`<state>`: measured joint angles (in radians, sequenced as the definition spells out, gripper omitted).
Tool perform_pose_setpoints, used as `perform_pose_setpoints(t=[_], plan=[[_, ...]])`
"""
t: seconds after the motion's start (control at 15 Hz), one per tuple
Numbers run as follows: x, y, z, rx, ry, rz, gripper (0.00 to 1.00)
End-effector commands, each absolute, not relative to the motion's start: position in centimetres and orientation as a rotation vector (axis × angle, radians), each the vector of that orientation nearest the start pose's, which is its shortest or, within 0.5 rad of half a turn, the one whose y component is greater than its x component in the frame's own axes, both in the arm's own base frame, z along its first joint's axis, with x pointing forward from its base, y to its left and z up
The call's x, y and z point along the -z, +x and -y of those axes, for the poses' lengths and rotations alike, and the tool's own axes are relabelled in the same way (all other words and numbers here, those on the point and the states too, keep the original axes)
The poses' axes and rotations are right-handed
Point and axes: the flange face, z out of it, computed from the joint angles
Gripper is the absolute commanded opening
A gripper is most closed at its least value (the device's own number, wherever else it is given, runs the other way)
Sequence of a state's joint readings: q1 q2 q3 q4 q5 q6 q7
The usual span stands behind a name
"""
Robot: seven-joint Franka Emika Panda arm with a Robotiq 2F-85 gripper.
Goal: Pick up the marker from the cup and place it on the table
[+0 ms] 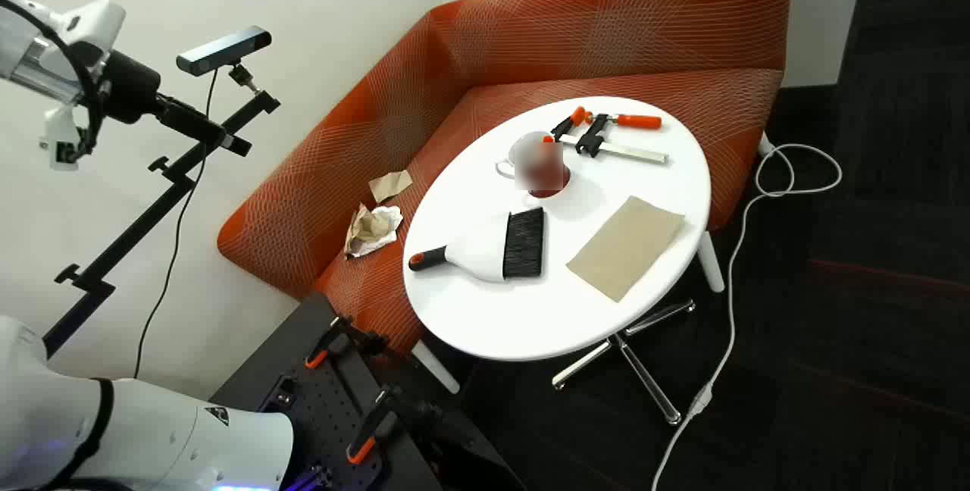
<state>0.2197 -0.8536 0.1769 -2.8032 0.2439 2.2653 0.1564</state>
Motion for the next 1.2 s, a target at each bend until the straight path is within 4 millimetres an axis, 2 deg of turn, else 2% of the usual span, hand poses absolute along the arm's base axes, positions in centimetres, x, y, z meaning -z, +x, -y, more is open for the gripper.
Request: perform_pose_setpoints(t=[0.0, 0.33, 0.6, 0.87, 1.13], plan=[[-45.9, 29.6, -12.8, 0.422, -2.958, 0.110, 1.00], [-45.8, 29.6, -12.8, 0.418, -2.960, 0.109, 1.00], [-46.9, 32.3, -13.1, 0.486, -2.955, 0.019, 1.00], [-47.1, 37.4, -11.7, 0.598, -2.946, -0.164, 1.00], [-44.9, 43.8, -9.0, 0.645, -2.947, -0.377, 1.00]])
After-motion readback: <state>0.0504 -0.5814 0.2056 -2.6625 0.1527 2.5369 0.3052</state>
